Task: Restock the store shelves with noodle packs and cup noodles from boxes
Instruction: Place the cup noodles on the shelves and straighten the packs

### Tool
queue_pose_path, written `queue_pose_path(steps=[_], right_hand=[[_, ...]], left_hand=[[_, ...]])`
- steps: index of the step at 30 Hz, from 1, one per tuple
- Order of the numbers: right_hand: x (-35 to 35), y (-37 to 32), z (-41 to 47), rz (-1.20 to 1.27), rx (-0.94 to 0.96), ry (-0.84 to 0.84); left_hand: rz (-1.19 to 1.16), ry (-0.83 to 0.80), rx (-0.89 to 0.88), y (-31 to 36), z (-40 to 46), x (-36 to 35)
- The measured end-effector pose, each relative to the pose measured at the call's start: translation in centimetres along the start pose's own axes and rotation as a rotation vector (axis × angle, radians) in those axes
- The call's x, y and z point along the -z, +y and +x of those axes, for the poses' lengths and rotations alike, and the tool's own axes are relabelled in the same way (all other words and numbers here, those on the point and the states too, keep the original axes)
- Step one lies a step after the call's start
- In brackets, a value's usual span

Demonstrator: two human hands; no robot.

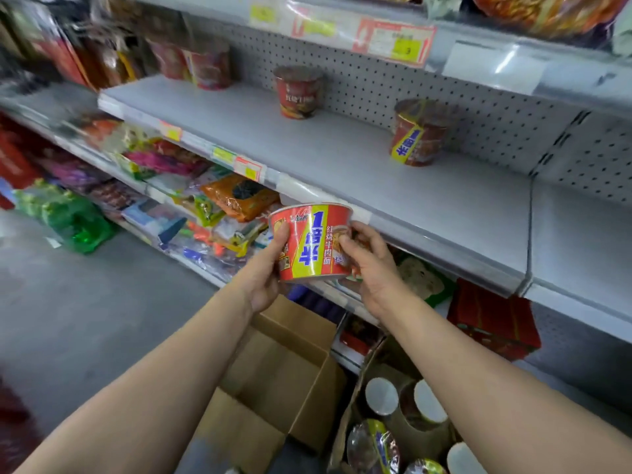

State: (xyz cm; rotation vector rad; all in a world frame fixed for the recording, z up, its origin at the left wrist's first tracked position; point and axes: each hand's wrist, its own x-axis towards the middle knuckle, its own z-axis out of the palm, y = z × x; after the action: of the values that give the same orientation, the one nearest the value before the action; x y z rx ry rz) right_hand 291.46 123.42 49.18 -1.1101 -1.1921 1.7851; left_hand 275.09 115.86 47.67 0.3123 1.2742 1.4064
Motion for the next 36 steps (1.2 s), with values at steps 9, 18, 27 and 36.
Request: queue_pose_path(steps=[9, 18, 27, 36], right_hand=[[-8.0, -2.6, 1.2, 0.004, 0.077, -0.03], [-15.0, -4.7, 3.4, -0.021, 0.115, -0.04], [-21.8, -6.5, 8.5, -0.078, 0.136, -0.051], [-25.3, -8.3, 14.7, -0.057, 0.118, -0.155]], left_hand=[[0.068, 0.103, -0.209, 7.0, -0.7, 4.4], [0.121, -0.006, -0.239, 12.7, 0.9, 8.9], [0.155, -0.045, -0.252, 19.5, 4.3, 14.0], [0.221, 0.069, -0.337, 24.1, 7.8, 16.0]])
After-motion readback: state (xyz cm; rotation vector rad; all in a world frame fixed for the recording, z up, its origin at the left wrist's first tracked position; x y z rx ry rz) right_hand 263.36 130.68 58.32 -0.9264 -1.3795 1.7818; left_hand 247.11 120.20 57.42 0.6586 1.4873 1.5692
